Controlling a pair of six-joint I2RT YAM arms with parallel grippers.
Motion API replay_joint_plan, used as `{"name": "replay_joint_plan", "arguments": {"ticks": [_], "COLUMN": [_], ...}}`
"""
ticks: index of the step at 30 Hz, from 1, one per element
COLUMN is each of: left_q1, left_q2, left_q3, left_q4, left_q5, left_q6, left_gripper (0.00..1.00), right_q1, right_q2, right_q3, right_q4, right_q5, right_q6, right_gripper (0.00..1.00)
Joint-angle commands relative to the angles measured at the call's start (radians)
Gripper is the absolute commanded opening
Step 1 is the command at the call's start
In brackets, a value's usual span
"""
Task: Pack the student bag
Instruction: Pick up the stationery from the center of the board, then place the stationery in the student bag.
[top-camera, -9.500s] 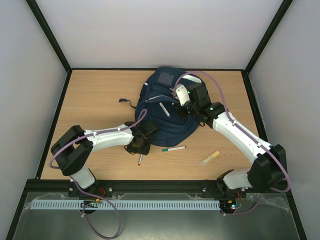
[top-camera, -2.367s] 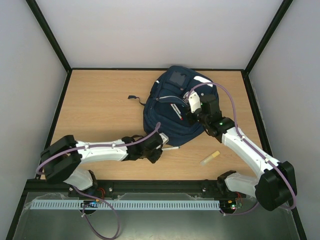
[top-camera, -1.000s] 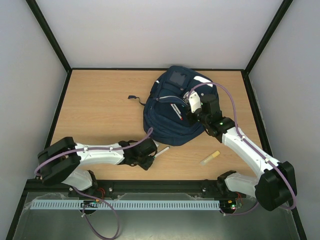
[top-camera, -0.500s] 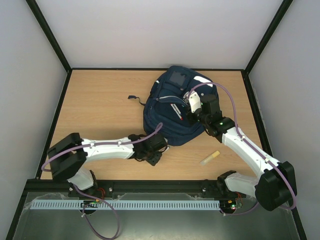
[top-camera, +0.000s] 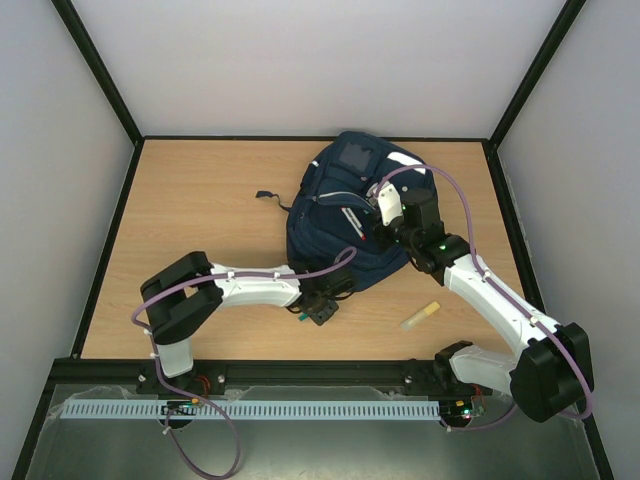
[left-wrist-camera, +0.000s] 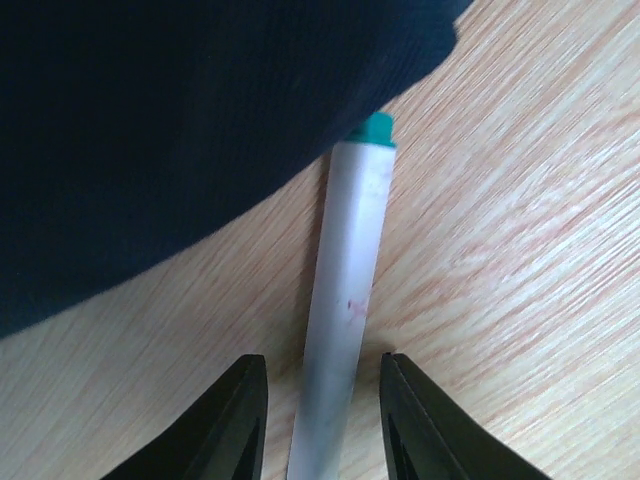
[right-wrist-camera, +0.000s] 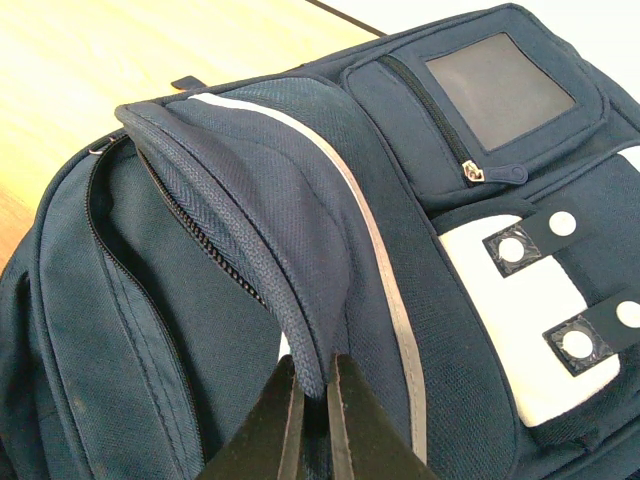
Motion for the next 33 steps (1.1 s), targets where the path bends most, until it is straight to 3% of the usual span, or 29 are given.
{"name": "replay_joint_plan", "arguments": {"ticks": [1, 11, 21, 33], "left_q1": [0.007, 0.01, 0.029, 0.237], "left_q2": [0.043, 0.02, -0.204, -0.371], "left_q3": [0.035, 0.017, -0.005, -0.016], "left_q4": [-0.031, -0.054, -0.052, 0.314], "left_q5": [0.008, 0.066, 0.193, 0.301], "left_q6": [0.044, 0.036, -0.046, -0.385], "left_gripper": [0.3, 0.12, 0.09, 0.02], "right_q1": [-0.009, -0.009, -0.01, -0.01], "right_q2": [-0.041, -0.039, -0.037, -0.037], "right_q3": [-0.003, -0.005, -0.003, -0.002], "right_q4": [0.051, 0.051, 0.051, 0.048], "right_q5": [0.016, 0.015, 0.011, 0.001], "right_q6": [-0.007, -0.009, -0.006, -0.001], "right_gripper": [0.01, 0.01, 0.01, 0.01]}}
